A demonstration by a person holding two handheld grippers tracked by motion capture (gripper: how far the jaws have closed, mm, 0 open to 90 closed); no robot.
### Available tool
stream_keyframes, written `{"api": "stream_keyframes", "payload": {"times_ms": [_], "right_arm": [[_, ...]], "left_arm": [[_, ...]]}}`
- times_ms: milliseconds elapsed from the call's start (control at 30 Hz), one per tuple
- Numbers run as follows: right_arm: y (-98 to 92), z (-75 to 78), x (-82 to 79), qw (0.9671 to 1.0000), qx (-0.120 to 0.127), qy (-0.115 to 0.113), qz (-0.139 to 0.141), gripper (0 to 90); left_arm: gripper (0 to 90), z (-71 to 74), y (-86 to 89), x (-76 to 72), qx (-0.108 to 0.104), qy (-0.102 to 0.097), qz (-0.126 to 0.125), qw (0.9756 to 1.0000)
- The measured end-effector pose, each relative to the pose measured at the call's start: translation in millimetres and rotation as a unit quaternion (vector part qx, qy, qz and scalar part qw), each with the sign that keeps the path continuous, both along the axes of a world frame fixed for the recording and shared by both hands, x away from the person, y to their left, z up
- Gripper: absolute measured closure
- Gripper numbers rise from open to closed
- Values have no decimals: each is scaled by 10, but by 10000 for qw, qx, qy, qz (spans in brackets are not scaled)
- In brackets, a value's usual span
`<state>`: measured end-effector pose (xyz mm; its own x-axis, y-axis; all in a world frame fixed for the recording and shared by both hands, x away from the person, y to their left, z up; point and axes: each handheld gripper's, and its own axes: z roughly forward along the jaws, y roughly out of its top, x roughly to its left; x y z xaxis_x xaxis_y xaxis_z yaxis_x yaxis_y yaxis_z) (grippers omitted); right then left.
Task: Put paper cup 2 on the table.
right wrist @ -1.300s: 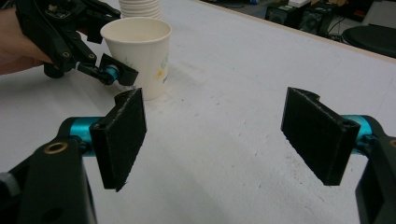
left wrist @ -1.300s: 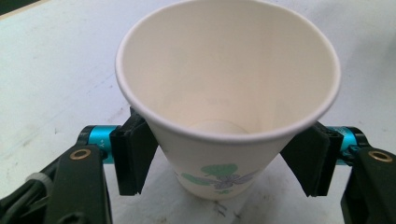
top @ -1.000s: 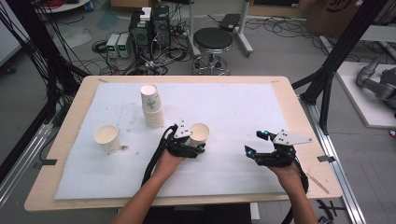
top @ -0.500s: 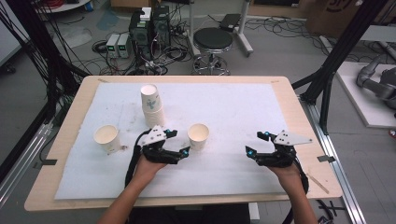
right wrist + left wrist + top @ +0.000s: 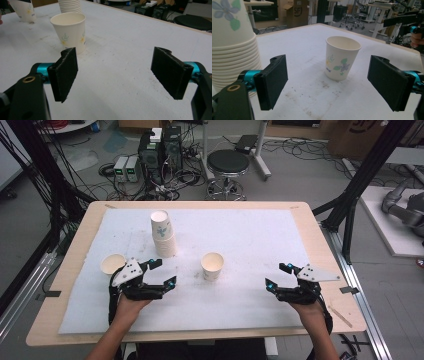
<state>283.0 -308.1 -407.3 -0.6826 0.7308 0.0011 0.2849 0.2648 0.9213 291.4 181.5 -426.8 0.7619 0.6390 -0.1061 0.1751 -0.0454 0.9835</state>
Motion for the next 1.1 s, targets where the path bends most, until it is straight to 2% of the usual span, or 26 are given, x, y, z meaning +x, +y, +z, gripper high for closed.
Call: {"api": "stream_keyframes", "payload": {"times_ms": [333, 533, 1100], "right_arm": [[35, -15, -54, 9999, -20, -70, -76, 223], [33, -26, -45, 10000, -5, -74, -63, 223], [17, -50, -39, 9999, -65, -101, -122, 224]], "left_arm": [[169, -2, 105, -104, -143, -167, 199, 9996], [169, -34, 83, -96, -118, -103, 170, 9997], [171, -53, 54, -93, -74, -89, 133, 9998]]}}
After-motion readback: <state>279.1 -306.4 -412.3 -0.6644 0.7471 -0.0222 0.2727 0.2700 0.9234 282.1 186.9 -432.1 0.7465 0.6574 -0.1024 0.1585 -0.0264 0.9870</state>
